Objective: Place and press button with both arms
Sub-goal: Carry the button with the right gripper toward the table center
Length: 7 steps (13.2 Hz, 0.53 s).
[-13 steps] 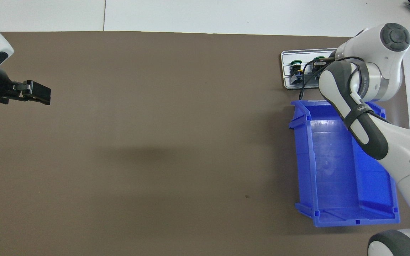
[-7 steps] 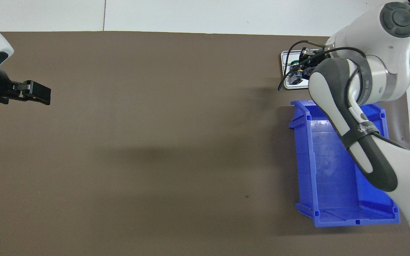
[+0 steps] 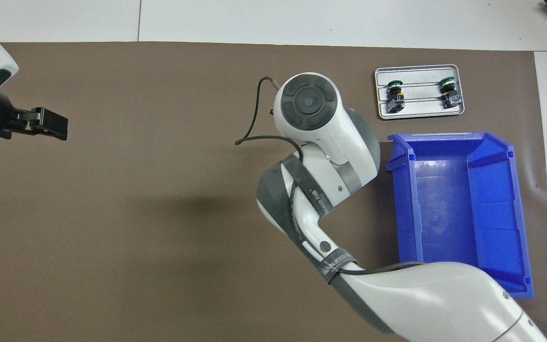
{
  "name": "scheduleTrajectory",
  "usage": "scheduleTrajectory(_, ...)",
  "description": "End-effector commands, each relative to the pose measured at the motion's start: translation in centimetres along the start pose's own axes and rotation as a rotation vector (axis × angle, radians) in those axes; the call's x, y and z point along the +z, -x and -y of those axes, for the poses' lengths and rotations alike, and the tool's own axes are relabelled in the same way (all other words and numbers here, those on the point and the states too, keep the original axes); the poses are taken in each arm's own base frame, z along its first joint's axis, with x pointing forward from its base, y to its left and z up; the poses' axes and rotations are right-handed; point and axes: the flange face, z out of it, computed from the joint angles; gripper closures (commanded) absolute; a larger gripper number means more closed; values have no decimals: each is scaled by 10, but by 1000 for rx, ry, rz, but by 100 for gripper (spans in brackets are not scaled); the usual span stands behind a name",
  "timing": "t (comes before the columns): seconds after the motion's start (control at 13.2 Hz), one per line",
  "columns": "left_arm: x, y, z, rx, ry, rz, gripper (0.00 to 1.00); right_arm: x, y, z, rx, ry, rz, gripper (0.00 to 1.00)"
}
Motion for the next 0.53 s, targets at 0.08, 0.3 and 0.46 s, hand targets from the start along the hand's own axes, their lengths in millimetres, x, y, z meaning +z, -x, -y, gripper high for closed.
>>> scheduleTrajectory(0.08, -1, 9, 3, -3, -17, 4, 0, 8, 67, 18, 231, -10, -16, 100)
scheduleTrajectory(0.3, -1, 9, 3, -3, -17, 4, 0, 19, 121, 17, 373, -12, -2, 100)
scheduleTrajectory(0.46, -1, 9, 3, -3, -17, 4, 0, 32, 149, 11, 448, 2, 7, 100)
